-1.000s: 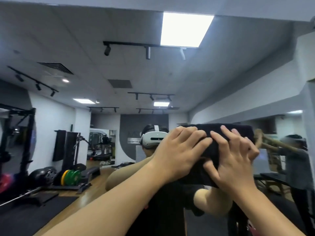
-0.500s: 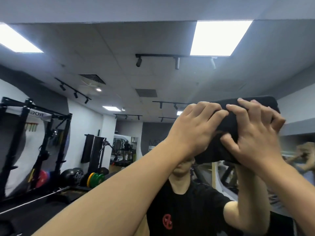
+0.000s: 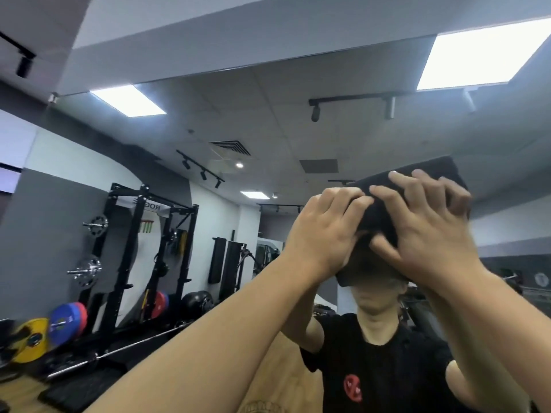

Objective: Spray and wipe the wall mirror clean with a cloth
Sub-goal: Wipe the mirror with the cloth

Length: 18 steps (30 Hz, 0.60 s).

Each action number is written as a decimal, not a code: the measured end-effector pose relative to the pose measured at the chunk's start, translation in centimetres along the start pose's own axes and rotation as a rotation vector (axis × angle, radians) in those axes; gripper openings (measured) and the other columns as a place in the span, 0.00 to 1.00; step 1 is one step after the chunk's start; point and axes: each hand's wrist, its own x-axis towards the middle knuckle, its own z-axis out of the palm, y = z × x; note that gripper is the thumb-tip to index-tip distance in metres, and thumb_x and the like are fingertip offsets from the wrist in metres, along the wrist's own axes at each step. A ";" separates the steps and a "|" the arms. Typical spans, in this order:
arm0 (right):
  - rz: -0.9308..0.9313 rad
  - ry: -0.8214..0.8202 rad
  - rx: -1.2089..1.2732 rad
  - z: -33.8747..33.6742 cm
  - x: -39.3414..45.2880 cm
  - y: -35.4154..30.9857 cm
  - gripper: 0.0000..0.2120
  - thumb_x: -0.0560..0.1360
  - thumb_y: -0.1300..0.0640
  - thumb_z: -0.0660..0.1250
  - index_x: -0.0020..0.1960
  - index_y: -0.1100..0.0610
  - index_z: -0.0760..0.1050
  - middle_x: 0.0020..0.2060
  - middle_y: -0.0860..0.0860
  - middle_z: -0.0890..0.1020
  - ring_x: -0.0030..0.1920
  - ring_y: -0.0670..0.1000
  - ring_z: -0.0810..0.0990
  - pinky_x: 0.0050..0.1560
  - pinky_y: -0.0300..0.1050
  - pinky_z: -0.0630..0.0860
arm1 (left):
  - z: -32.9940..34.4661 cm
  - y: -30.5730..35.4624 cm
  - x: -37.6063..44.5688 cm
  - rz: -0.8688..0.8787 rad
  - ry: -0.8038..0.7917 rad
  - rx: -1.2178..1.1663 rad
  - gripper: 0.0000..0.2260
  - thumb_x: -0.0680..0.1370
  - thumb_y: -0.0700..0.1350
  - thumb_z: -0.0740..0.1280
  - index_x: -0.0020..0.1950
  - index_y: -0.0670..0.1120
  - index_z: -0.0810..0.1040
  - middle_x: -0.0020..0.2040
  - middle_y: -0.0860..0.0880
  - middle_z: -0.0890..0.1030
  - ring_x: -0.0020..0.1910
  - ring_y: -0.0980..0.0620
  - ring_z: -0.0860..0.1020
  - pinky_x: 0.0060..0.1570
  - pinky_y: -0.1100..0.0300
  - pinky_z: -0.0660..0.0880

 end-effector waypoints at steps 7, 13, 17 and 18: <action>-0.105 -0.043 0.017 4.9 1.0 -15.3 0.32 0.70 0.41 0.61 0.70 0.53 0.70 0.69 0.58 0.72 0.72 0.63 0.66 0.71 0.60 0.57 | -7.4 -10.1 -11.3 -0.092 -0.150 0.050 0.27 0.72 0.43 0.73 0.69 0.45 0.68 0.66 0.45 0.71 0.62 0.43 0.71 0.62 0.46 0.74; -0.228 -0.129 0.047 7.3 0.0 -25.7 0.30 0.73 0.41 0.62 0.71 0.54 0.70 0.70 0.59 0.72 0.73 0.64 0.66 0.72 0.60 0.56 | -14.2 -14.3 -18.5 -0.236 -0.396 0.095 0.27 0.70 0.41 0.74 0.67 0.44 0.69 0.64 0.44 0.73 0.60 0.41 0.74 0.63 0.43 0.77; -0.358 -0.208 0.063 8.5 -1.4 -30.2 0.38 0.68 0.35 0.72 0.72 0.54 0.72 0.71 0.59 0.73 0.72 0.64 0.68 0.72 0.61 0.57 | -17.8 -14.8 -23.0 -0.316 -0.533 0.128 0.27 0.69 0.40 0.76 0.65 0.44 0.70 0.62 0.44 0.75 0.56 0.42 0.75 0.56 0.45 0.79; -0.383 -0.224 0.064 8.7 -1.7 -31.3 0.41 0.65 0.34 0.74 0.72 0.54 0.72 0.71 0.58 0.73 0.73 0.64 0.68 0.72 0.61 0.57 | -18.7 -14.8 -24.1 -0.338 -0.551 0.136 0.26 0.70 0.40 0.76 0.66 0.44 0.70 0.61 0.45 0.75 0.55 0.43 0.75 0.55 0.46 0.80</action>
